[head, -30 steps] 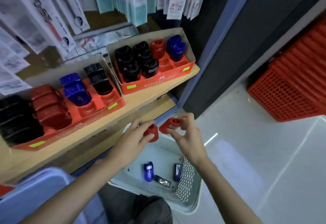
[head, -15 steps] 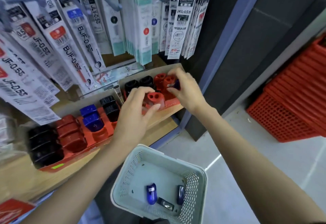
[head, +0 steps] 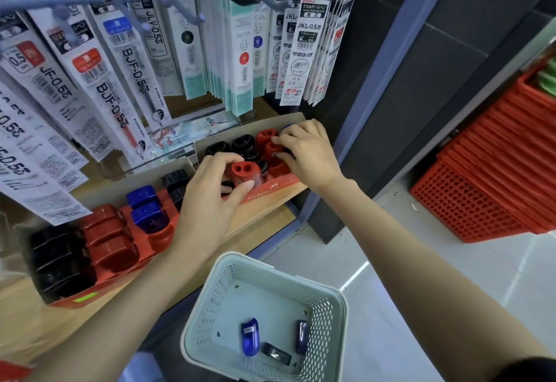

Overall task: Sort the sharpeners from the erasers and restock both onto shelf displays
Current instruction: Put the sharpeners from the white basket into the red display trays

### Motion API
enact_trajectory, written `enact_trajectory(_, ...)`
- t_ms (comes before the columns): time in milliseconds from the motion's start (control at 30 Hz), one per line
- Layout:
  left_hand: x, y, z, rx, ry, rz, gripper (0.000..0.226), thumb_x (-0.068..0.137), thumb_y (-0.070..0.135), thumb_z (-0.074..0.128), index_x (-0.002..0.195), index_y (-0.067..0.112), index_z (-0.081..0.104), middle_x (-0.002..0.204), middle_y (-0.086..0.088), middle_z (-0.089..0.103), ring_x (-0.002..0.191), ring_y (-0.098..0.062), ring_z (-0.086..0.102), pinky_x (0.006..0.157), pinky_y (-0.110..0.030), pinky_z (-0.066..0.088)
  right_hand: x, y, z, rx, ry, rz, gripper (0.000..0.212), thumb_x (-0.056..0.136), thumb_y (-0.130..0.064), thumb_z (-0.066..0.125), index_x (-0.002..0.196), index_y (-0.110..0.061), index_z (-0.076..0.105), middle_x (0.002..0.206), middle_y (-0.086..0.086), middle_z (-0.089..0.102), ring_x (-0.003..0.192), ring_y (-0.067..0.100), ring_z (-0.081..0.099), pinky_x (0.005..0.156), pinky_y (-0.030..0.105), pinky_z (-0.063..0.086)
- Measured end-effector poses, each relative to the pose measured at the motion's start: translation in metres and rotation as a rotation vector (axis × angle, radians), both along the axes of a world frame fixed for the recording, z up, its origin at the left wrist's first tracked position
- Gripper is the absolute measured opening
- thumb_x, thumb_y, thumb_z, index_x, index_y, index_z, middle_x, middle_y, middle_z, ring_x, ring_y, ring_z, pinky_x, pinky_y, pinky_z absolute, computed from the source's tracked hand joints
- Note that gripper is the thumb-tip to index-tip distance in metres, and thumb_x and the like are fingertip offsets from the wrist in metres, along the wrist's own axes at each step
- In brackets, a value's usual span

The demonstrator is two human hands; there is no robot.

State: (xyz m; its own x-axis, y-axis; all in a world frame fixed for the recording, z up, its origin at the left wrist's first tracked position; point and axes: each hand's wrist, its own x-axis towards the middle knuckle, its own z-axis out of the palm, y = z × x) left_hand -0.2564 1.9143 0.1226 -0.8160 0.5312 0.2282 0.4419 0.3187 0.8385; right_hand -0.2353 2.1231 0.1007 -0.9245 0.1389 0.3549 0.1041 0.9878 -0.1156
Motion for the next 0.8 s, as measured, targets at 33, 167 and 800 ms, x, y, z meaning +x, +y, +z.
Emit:
enact_trajectory(33, 0.0, 0.0, 0.0, 0.0, -0.006, 0.004, 0.029, 0.085, 0.014, 0.067, 0.11, 0.022, 0.055, 0.109, 0.005, 0.056, 0.098, -0.004, 0.057, 0.076, -0.005, 0.044, 0.0, -0.001, 0.001, -0.002, 0.005, -0.009, 0.028, 0.084, -0.019, 0.068, 0.112, -0.013, 0.069, 0.109, 0.007, 0.064, 0.107, 0.034, 0.052, 0.107, 0.051, 0.026)
enact_trajectory(167, -0.002, 0.002, 0.006, 0.042, -0.095, 0.053, 0.037, 0.084, 0.013, 0.069, 0.115, 0.018, 0.051, 0.1, 0.015, 0.055, 0.09, 0.003, 0.057, 0.07, 0.0, 0.043, 0.019, -0.018, 0.012, -0.158, 0.094, -0.013, 0.033, 0.088, -0.011, 0.058, 0.121, -0.015, 0.063, 0.13, 0.009, 0.052, 0.12, 0.029, 0.042, 0.108, 0.044, 0.031)
enact_trajectory(800, -0.01, 0.011, -0.01, -0.326, 0.151, -0.029, 0.055, 0.086, 0.027, 0.067, 0.135, 0.012, 0.046, 0.134, 0.0, 0.044, 0.128, -0.015, 0.041, 0.108, -0.026, 0.028, 0.049, -0.011, 0.032, -0.888, 0.067, 0.059, 0.021, 0.095, -0.021, 0.054, 0.116, -0.017, 0.052, 0.105, -0.001, 0.065, 0.097, 0.007, 0.064, 0.087, 0.024, 0.052)
